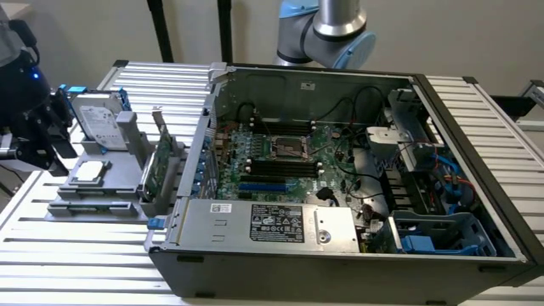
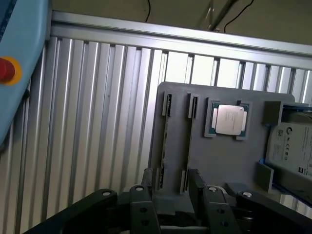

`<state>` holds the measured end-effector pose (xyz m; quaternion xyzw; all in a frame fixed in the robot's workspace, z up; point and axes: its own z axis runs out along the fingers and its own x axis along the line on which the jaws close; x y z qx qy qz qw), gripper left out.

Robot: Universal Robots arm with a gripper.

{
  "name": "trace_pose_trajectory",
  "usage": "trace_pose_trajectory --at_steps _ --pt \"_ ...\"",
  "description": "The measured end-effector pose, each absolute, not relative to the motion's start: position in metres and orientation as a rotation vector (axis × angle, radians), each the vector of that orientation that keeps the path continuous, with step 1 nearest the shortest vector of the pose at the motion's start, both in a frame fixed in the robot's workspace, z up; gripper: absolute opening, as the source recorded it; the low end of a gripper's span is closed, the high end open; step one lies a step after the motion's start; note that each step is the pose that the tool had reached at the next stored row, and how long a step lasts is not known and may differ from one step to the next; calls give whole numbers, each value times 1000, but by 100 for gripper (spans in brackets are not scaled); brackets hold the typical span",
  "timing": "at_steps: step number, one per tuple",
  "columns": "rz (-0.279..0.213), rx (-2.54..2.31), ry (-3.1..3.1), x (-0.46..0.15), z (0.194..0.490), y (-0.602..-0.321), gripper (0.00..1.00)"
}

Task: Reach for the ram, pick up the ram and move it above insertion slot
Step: 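Pick up the ram and move it above insertion slot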

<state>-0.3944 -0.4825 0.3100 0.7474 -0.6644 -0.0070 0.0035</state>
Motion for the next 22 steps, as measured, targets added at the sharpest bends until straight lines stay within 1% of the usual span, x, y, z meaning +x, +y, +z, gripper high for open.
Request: trace_pose_trajectory --at_steps 22 --pt "-23 2341 -2085 -394 270 -484 42"
